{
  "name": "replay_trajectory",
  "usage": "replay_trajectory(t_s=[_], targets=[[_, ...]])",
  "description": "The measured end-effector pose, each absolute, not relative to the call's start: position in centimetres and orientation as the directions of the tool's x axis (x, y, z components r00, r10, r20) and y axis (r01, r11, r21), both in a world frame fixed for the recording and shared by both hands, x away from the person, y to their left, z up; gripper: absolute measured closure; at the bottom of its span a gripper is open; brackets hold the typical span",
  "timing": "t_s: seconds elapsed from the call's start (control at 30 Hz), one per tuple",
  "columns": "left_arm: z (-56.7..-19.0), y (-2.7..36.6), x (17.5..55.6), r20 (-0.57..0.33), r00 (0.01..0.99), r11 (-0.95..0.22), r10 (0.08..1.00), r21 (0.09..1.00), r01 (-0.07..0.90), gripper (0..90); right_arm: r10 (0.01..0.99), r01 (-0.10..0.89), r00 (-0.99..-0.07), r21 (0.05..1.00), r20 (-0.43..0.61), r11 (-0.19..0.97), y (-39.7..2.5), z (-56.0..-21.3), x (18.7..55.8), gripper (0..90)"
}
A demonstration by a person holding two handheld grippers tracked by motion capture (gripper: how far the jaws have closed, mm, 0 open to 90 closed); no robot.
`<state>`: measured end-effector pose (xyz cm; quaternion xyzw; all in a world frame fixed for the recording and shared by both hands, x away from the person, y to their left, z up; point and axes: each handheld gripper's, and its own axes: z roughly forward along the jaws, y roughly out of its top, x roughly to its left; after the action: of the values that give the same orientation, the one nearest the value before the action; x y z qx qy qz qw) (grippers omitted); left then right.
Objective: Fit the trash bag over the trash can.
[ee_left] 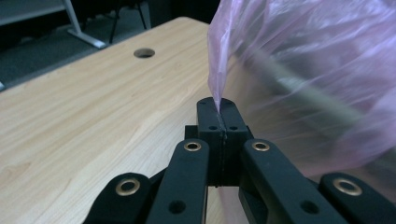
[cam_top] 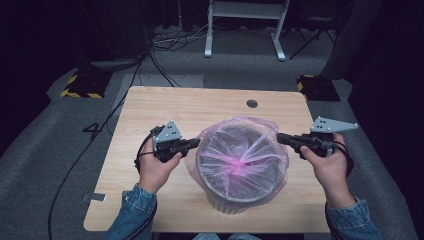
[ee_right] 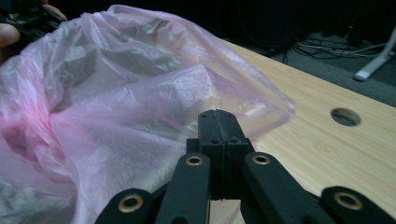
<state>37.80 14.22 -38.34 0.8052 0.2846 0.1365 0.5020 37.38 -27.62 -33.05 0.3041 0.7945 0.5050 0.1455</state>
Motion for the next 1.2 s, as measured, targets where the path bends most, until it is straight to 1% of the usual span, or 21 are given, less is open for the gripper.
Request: replay_trajectory(t_s=[0.1,0.27,0.47,0.63,0.73,0.83,1.0,1.07,1.1,1.13,1.17,1.2], targets=[[-39.7,14.1,38.5,-0.091,0.796,-0.348,0.598,0.865,0.36,90.0,0.646,0.374,-0.759,0.866,0.079,0.333,-28.3,-34.3,38.0,90.0],[-41.1,14.1,38.8,-0.122,0.795,-0.355,0.594,0.847,0.396,90.0,0.653,0.422,-0.751,0.832,0.098,0.36,-28.4,-36.5,38.8,90.0],[-42.3,14.3,38.8,-0.132,0.79,-0.376,0.599,0.825,0.422,90.0,0.656,0.484,-0.744,0.779,0.127,0.398,-28.4,-39.7,39.1,90.0],[-44.3,14.9,38.8,-0.156,0.775,-0.39,0.613,0.793,0.468,90.0,0.653,0.532,-0.74,0.735,0.162,0.42,-28.5,-42.3,39.1,90.0],[-45.3,15.4,38.5,-0.209,0.77,-0.368,0.604,0.783,0.501,90.0,0.649,0.552,-0.738,0.72,0.185,0.422,-28.6,-43.4,38.9,90.0],[-46.0,15.6,38.1,-0.228,0.772,-0.368,0.593,0.776,0.512,90.0,0.642,0.565,-0.738,0.71,0.208,0.419,-28.7,-44.2,38.6,90.0],[-46.3,16.3,36.5,-0.203,0.785,-0.396,0.586,0.773,0.496,90.0,0.64,0.558,-0.744,0.705,0.192,0.438,-29.1,-44.7,37.3,90.0],[-46.2,16.8,35.8,-0.214,0.791,-0.382,0.574,0.784,0.489,90.0,0.64,0.551,-0.744,0.715,0.189,0.43,-29.6,-44.6,36.7,90.0],[-46.1,17.0,35.5,-0.219,0.793,-0.382,0.568,0.784,0.49,88.4,0.641,0.552,-0.743,0.719,0.193,0.423,-29.9,-44.5,36.4,90.0],[-45.9,17.2,35.3,-0.203,0.794,-0.38,0.573,0.792,0.477,80.0,0.641,0.548,-0.743,0.724,0.19,0.42,-30.1,-44.3,36.2,90.0],[-45.8,17.3,35.1,-0.195,0.791,-0.368,0.58,0.803,0.469,65.0,0.639,0.535,-0.747,0.739,0.186,0.41,-30.4,-44.1,35.9,90.0],[-45.7,17.5,34.9,-0.179,0.795,-0.36,0.58,0.819,0.447,58.2,0.636,0.524,-0.75,0.752,0.183,0.401,-30.7,-43.9,35.8,86.7]])
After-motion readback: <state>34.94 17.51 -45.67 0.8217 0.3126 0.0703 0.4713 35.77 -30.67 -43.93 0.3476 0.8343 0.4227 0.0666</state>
